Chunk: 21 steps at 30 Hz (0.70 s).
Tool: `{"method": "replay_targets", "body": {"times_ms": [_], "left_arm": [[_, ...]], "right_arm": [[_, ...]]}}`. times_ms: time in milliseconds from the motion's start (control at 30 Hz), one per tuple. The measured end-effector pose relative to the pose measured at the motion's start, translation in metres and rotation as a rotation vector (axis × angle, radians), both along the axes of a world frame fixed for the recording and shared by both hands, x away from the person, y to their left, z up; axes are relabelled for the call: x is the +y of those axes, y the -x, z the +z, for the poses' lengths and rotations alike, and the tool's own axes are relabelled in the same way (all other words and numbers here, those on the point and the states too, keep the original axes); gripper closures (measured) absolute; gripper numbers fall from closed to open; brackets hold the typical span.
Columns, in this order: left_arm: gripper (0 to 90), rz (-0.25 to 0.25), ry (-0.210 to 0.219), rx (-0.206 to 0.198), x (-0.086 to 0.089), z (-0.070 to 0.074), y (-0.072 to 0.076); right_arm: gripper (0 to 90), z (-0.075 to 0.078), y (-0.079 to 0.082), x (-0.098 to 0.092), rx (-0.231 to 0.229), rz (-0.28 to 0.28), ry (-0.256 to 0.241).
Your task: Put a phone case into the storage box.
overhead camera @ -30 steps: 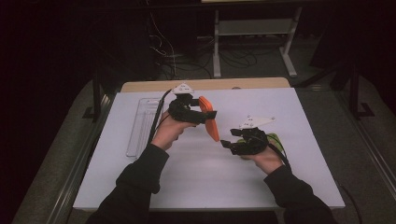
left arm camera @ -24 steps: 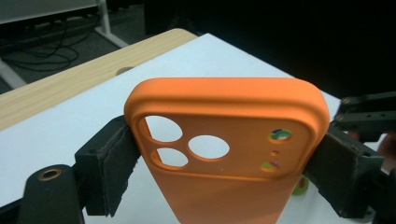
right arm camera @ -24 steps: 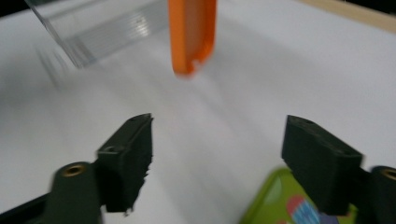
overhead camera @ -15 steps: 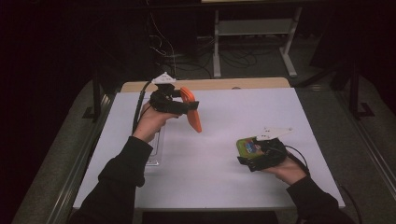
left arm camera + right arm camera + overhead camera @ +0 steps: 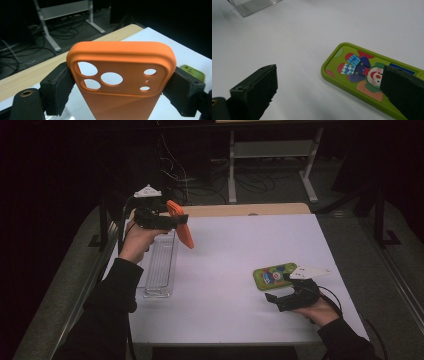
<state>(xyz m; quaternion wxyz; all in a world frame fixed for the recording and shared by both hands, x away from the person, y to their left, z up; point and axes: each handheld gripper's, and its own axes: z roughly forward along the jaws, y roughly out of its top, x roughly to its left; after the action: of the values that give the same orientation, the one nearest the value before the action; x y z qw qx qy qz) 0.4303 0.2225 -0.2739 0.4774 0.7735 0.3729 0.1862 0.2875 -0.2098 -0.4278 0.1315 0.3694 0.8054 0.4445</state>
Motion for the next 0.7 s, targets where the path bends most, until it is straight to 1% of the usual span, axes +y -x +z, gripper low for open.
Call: {"method": "replay_targets", "body": {"times_ms": [67, 167, 233, 333, 400, 467, 500, 567, 667, 700], "left_arm": [[16.3, 0.023, -0.004, -0.003, 0.007, 0.003, -0.002], [16.3, 0.062, -0.011, -0.012, 0.017, 0.006, -0.005], [16.3, 0.085, -0.023, -0.009, 0.023, 0.007, -0.007], [16.2, 0.116, -0.025, -0.006, 0.031, 0.007, -0.011], [16.2, 0.138, -0.022, -0.002, 0.033, 0.006, -0.014], [16.2, 0.157, -0.048, -0.008, 0.034, 0.003, -0.018], [16.2, 0.166, -0.08, -0.005, 0.036, 0.001, -0.02], [16.2, 0.189, -0.096, -0.002, 0.039, -0.003, -0.025], [16.2, 0.23, -0.093, 0.016, 0.043, -0.009, -0.033], [16.2, 0.246, -0.099, 0.02, 0.043, -0.011, -0.036]], "right_arm": [[0.6, 0.0, 0.0, 0.002, 0.006, -0.001, 0.006], [0.7, -0.002, -0.001, 0.003, 0.002, 0.005, 0.017], [0.7, -0.002, -0.001, 0.004, 0.005, 0.004, 0.018], [0.7, -0.002, -0.001, 0.005, 0.007, 0.007, 0.017], [0.7, -0.002, -0.001, 0.005, 0.006, 0.011, 0.021], [0.7, -0.002, -0.001, 0.006, 0.003, 0.015, 0.022], [0.7, -0.002, -0.001, 0.006, 0.001, 0.016, 0.022], [0.7, -0.002, -0.001, 0.005, 0.002, 0.014, 0.021], [0.7, -0.001, 0.0, 0.005, 0.005, 0.008, 0.017], [0.7, -0.001, 0.0, 0.005, 0.0, 0.008, 0.017]]}}
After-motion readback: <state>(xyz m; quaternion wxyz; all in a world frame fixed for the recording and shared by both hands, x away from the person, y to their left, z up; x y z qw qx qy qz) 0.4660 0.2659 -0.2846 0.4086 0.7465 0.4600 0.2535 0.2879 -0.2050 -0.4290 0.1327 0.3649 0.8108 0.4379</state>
